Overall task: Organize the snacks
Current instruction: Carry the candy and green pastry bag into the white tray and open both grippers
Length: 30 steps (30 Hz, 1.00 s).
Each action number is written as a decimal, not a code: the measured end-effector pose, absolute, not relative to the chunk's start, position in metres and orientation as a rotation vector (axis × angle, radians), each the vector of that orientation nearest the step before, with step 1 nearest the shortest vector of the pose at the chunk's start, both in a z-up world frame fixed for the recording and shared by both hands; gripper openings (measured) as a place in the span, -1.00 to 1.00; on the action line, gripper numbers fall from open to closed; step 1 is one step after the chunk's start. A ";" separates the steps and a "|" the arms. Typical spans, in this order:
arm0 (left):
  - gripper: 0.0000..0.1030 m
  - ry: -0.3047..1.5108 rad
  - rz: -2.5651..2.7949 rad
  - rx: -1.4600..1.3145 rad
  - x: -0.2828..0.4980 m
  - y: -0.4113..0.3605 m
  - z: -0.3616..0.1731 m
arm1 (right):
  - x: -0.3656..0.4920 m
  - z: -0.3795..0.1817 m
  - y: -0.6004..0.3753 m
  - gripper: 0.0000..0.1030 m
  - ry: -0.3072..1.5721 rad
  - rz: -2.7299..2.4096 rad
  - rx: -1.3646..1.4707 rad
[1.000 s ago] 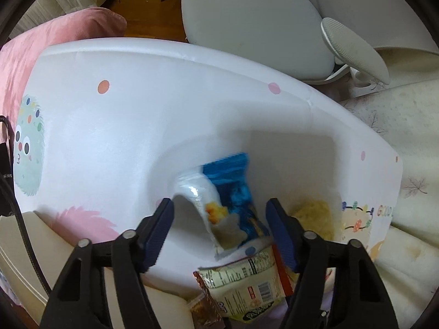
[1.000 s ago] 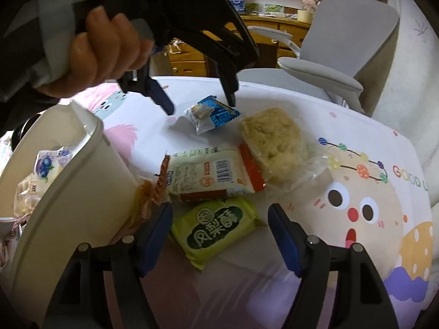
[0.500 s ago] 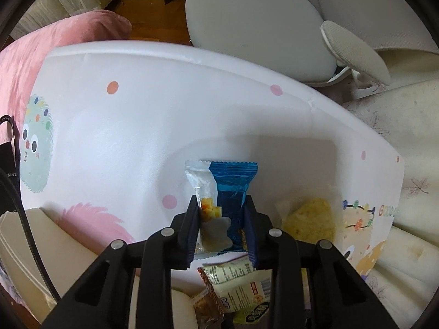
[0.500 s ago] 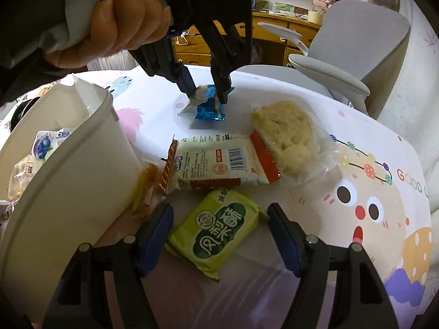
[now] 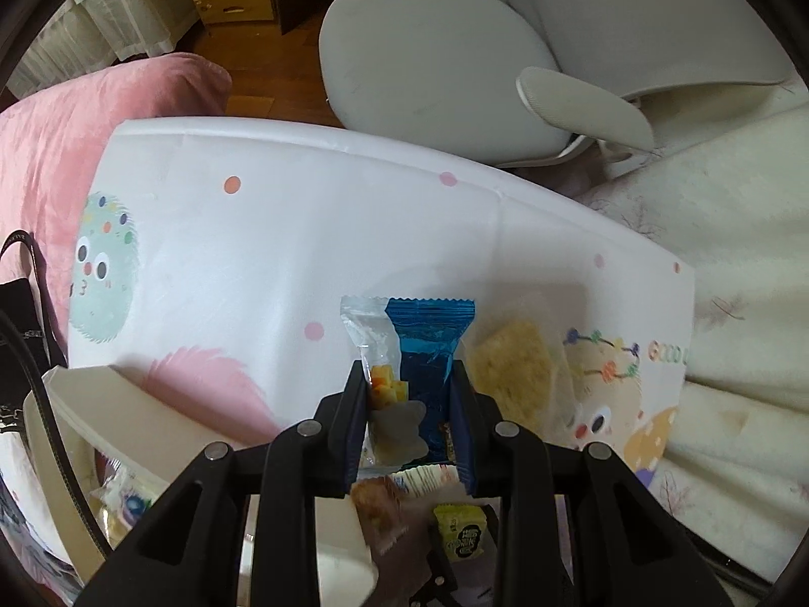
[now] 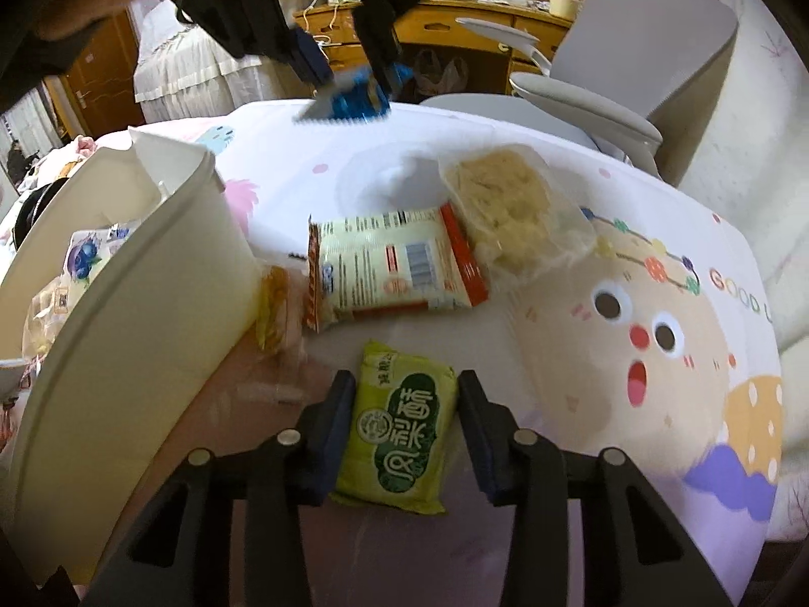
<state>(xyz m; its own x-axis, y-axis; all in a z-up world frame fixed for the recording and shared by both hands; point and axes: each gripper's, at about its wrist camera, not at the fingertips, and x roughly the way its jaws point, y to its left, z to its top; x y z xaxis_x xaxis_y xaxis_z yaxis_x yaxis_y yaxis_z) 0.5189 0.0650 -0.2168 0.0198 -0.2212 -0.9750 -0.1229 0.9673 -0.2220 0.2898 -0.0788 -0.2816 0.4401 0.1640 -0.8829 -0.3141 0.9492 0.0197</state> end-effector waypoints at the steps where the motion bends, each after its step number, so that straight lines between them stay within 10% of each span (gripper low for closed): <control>1: -0.46 1.551 -0.083 -0.272 0.515 0.065 -0.211 | 0.285 -0.280 -0.079 -0.22 1.080 0.291 -0.156; 30: -0.46 1.478 -0.235 -0.187 0.342 0.144 -0.124 | 0.172 -0.192 -0.047 -0.30 1.008 0.085 -0.020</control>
